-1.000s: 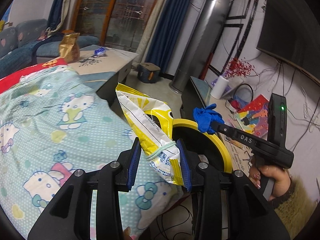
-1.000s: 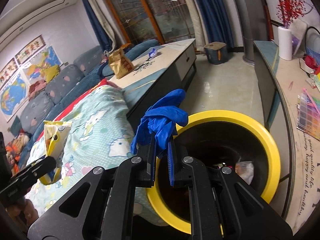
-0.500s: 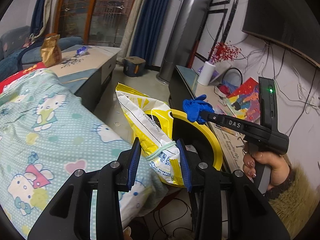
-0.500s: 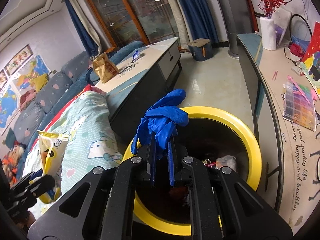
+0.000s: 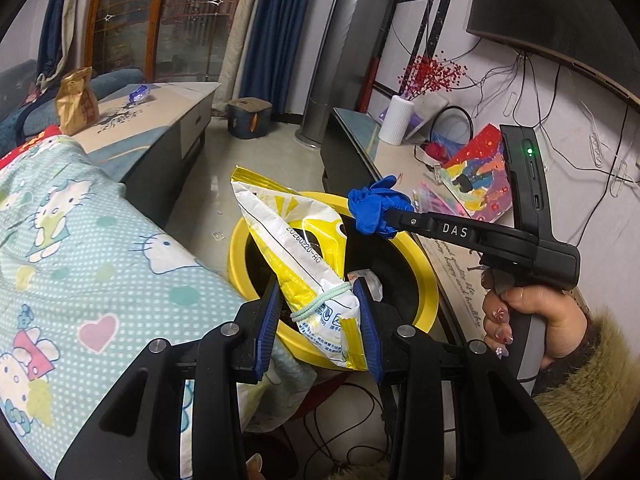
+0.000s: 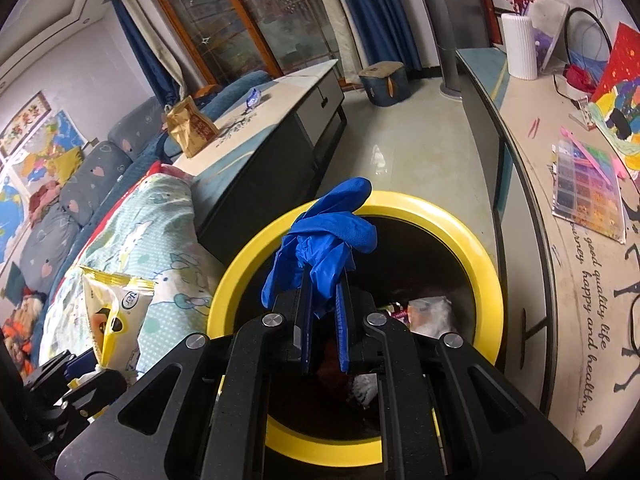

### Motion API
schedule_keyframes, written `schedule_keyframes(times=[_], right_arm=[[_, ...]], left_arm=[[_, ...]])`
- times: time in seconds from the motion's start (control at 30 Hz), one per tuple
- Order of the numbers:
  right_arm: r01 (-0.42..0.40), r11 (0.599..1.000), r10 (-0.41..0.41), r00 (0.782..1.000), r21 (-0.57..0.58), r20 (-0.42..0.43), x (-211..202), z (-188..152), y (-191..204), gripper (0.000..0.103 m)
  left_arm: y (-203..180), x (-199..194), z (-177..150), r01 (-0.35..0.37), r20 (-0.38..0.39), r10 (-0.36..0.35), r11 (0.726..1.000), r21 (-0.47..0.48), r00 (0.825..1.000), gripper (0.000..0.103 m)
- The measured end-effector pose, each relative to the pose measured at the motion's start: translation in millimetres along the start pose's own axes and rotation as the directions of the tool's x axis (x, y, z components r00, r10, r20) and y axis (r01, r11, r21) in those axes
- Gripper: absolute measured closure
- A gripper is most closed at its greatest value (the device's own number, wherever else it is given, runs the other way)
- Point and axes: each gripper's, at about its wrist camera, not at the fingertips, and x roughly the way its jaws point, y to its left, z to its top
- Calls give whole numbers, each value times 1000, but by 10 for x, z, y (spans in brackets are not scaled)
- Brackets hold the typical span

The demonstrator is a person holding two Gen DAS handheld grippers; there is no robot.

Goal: Collect trash
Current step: 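Carry the yellow chips bag and blue glove in both grippers over the yellow bin, then open both grippers to drop the bag and glove into the bin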

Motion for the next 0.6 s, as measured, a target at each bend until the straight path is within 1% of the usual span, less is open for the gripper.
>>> schedule_keyframes(times=[0.4, 0.6], right_arm=[[17, 999, -16, 999, 28, -52, 99, -71, -155, 96], [19, 999, -16, 998, 41, -60, 101, -90, -217, 91]], left_arm=[[-34, 318, 24, 23, -42, -22, 1000, 9, 999, 68], [-25, 511, 51, 31, -65, -31, 1000, 1, 997, 66]])
